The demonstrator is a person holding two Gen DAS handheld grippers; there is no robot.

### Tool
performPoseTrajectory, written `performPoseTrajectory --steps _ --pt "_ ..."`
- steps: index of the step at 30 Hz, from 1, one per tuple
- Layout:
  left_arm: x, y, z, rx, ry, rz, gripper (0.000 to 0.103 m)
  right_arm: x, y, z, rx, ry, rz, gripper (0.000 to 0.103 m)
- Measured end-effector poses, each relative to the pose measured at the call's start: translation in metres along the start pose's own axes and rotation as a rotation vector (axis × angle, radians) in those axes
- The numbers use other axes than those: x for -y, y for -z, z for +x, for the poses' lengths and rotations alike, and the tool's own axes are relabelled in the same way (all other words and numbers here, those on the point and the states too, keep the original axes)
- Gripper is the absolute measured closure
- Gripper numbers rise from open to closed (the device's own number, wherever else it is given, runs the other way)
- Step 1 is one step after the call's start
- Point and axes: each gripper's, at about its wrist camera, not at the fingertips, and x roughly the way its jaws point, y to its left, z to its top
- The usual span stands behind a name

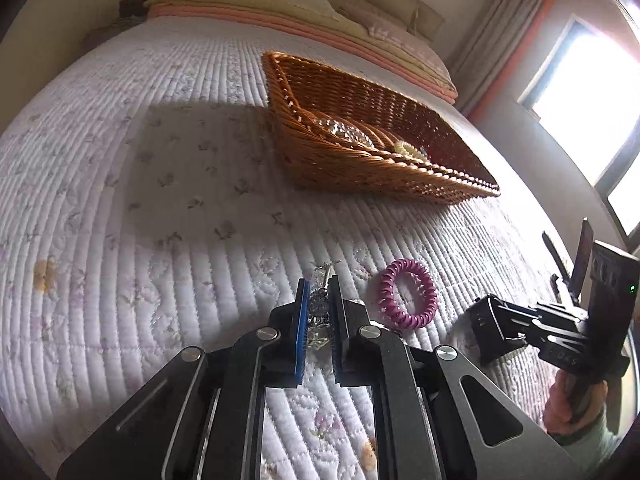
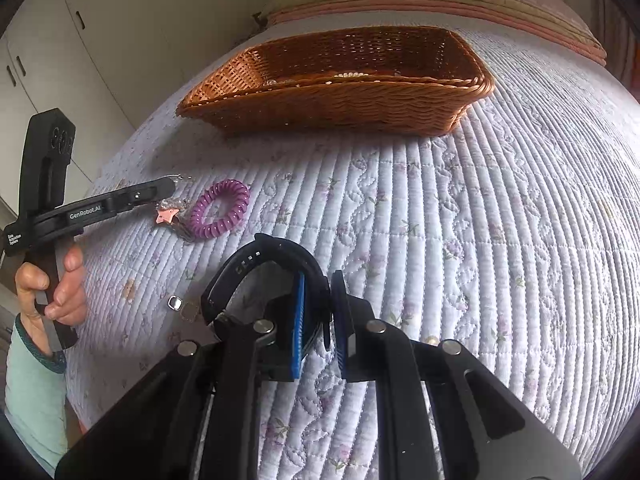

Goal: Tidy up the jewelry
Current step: 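Grasp the black watch with the right tool while the left tool grasps the star charm chain, then carry the watch and chain over the wicker basket and open both tools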

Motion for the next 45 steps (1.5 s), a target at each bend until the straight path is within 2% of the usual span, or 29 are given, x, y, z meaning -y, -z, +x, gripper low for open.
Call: performPoseTrajectory --steps 5,9,10,15,21,27,36,45 --pt "-0.012 0.017 -0.034 0.061 0.029 -0.077 0.095 0.006 0.007 -0.015 0.041 -0.024 0.061 0.092" --pt "-0.029 0.033 -0.042 0.021 0.181 -0.199 0.095 0.004 0.011 -0.016 0.035 -0.001 0.058 0.092" --pt "-0.034 0.038 -0.042 0.013 0.198 -0.23 0.095 0.005 0.011 -0.015 0.032 0.003 0.062 0.092" --pt "-0.047 0.052 -0.044 0.018 0.193 -0.29 0.095 0.009 0.014 -0.008 0.001 0.013 0.078 0.092" --pt "-0.049 0.063 -0.049 0.064 0.114 -0.288 0.095 0.011 0.014 -0.006 -0.02 0.008 0.092 0.09" --pt "-0.04 0.074 -0.055 0.099 0.087 -0.25 0.095 0.01 0.009 0.0 -0.014 -0.004 0.102 0.089" --pt "-0.027 0.076 -0.064 0.121 0.171 -0.226 0.095 0.022 0.024 -0.014 0.032 -0.116 0.18 0.093" --pt "0.015 0.055 -0.096 0.196 0.268 -0.162 0.095 0.012 0.016 -0.047 0.107 -0.135 0.137 0.093"
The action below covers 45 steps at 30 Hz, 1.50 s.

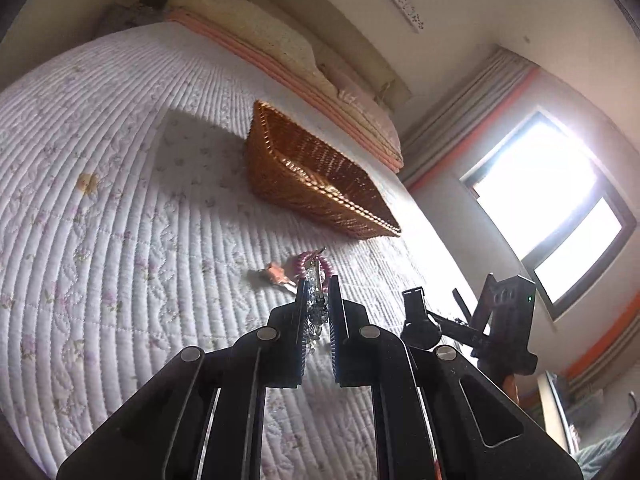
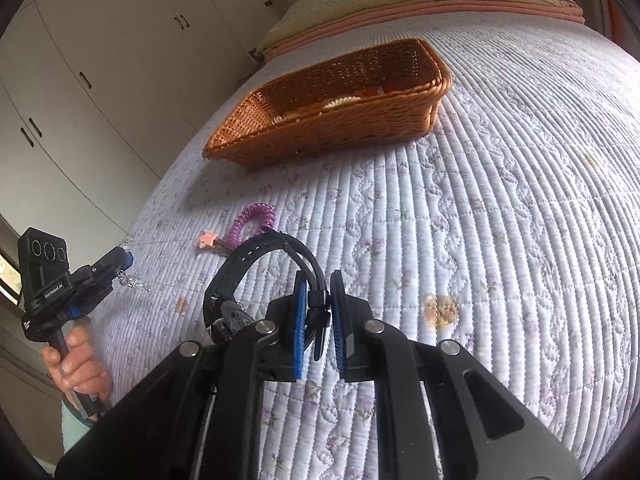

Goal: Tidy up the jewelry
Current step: 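Carry the watch and chain over the wicker basket and open both tools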

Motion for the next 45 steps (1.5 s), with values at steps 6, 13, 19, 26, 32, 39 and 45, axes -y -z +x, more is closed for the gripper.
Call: performPoseTrajectory --steps 6,13,19,26,32,39,45 --pt "0.045 -0.033 -0.001 0.042 0.054 0.097 0.096 -0.013 -0.03 -0.028 0.089 -0.016 -0.033 0.093" --pt "0.089 -0.096 0.036 0.088 0.042 0.2 0.095 -0.028 -0.1 -0.037 0.214 0.019 -0.097 0.093" --pt "0.1 -0.136 0.1 0.083 -0.06 0.272 0.095 -0.022 -0.156 -0.001 0.249 0.075 -0.12 0.093" --pt "0.072 -0.156 0.171 0.027 -0.149 0.263 0.095 0.011 -0.19 0.057 0.182 0.104 -0.051 0.093" --pt "0.028 -0.154 0.221 -0.048 -0.214 0.175 0.095 0.035 -0.195 0.104 0.074 0.118 0.008 0.092" --pt "0.013 -0.141 0.239 -0.11 -0.273 0.19 0.095 0.05 -0.185 0.134 -0.012 0.165 0.055 0.091" --pt "0.02 -0.136 0.237 -0.115 -0.301 0.217 0.088 0.049 -0.185 0.134 -0.016 0.156 0.064 0.088"
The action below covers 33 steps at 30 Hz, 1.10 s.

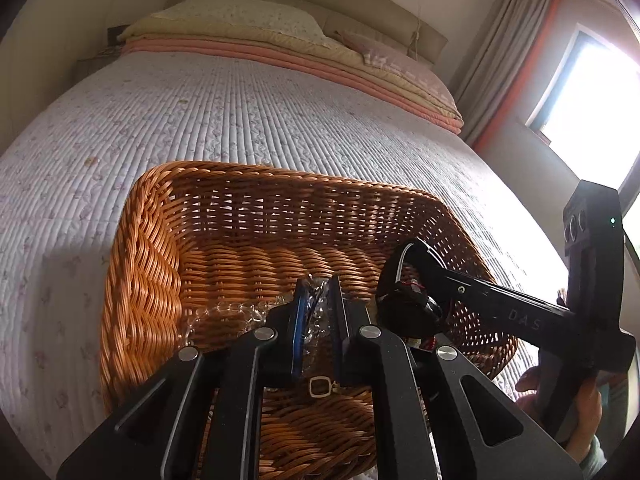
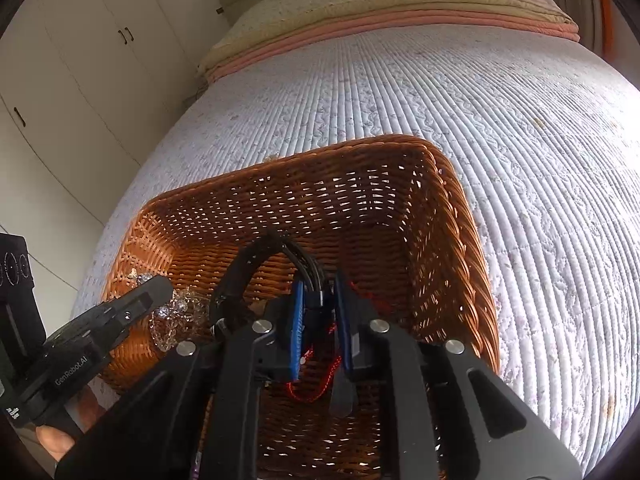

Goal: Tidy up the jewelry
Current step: 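Carry the watch and chain over the wicker basket and open both tools, then move both tools back from the basket toward the remaining jewelry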

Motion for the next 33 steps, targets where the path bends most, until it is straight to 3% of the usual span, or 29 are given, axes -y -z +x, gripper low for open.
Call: performPoseTrajectory --steps 1,7,16,18,21,26,31,33 --pt "0.001 0.001 -0.003 0.002 0.001 0.002 0.074 0.001 -0.001 -0.001 0.003 -0.007 0.007 0.087" --pt "0.014 0.003 -0.051 0.07 0.023 0.039 0.064 -0.002 0.001 -0.041 0.061 -0.024 0.015 0.075" --pt "0.059 0.008 -0.176 0.25 0.05 0.101 0.059 -0.06 0.016 -0.15 0.217 -0.084 -0.074 0.073" --pt "0.062 0.021 -0.198 0.275 0.049 0.101 0.059 -0.072 0.029 -0.169 0.247 -0.095 -0.087 0.063" --pt "0.057 0.044 -0.218 0.294 0.027 0.077 0.059 -0.085 0.049 -0.181 0.262 -0.098 -0.113 0.059" --pt "0.029 0.093 -0.221 0.235 0.007 -0.019 0.059 -0.098 0.089 -0.166 0.224 -0.08 -0.166 0.059" --pt "-0.011 0.143 -0.192 0.117 0.012 -0.161 0.06 -0.1 0.123 -0.121 0.136 -0.055 -0.194 0.059" --pt "-0.024 0.158 -0.173 0.062 0.029 -0.216 0.068 -0.1 0.131 -0.097 0.09 -0.028 -0.218 0.06"
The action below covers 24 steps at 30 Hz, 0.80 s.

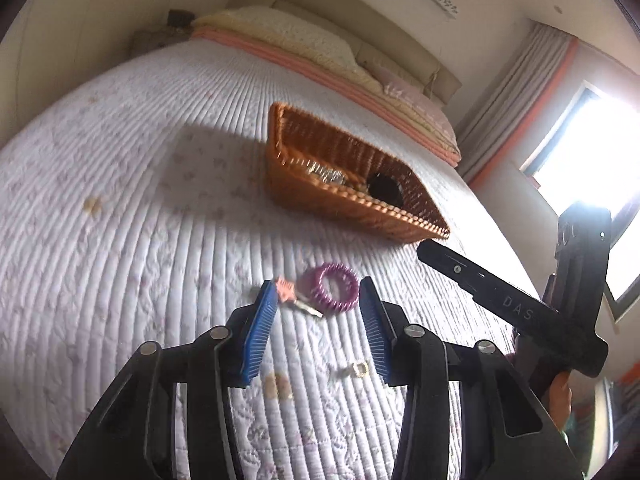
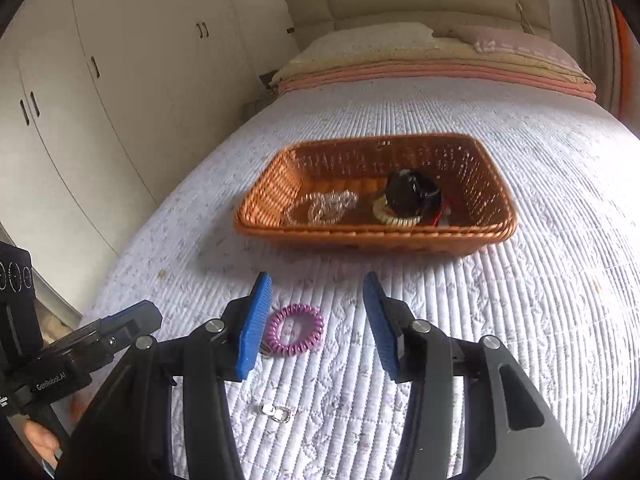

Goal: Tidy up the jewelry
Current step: 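Move both tools back from the basket toward the remaining jewelry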

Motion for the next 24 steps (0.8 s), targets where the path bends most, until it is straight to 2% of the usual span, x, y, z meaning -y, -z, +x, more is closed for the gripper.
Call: performPoseTrajectory --steps 2,5,8,10,12,14,18,22,24 --pt "-0.009 0.006 0.015 -0.037 0.011 -0.03 0.072 0.002 0.008 0.024 -0.066 -0.018 0.001 0.071" --pt "-0.011 0.012 0.03 -0.06 0.018 -0.045 0.072 0.01 0.018 0.049 -0.132 -0.045 0.024 0.077" --pt "-0.011 0.013 0.041 -0.071 -0.01 -0.043 0.072 0.01 0.023 0.066 -0.156 -0.035 0.01 0.077" --pt "-0.014 0.011 0.048 -0.081 -0.017 -0.054 0.072 0.005 0.024 0.069 -0.153 -0.003 -0.017 0.083" --pt "-0.016 0.007 0.054 -0.087 -0.021 -0.053 0.072 0.002 0.024 0.067 -0.149 0.023 -0.047 0.094" --pt "-0.014 0.001 0.061 -0.096 -0.033 -0.033 0.072 0.004 0.026 0.063 -0.139 0.089 -0.076 0.094" --pt "-0.006 -0.014 0.081 -0.132 -0.055 0.028 0.072 0.039 0.034 0.048 -0.139 0.095 0.009 0.094" --pt "0.004 -0.024 0.1 -0.171 -0.067 0.129 0.071 0.066 0.043 0.037 -0.118 0.038 0.064 0.094" --pt "0.013 -0.027 0.108 -0.178 -0.071 0.192 0.066 0.073 0.045 0.036 -0.113 0.003 0.091 0.094"
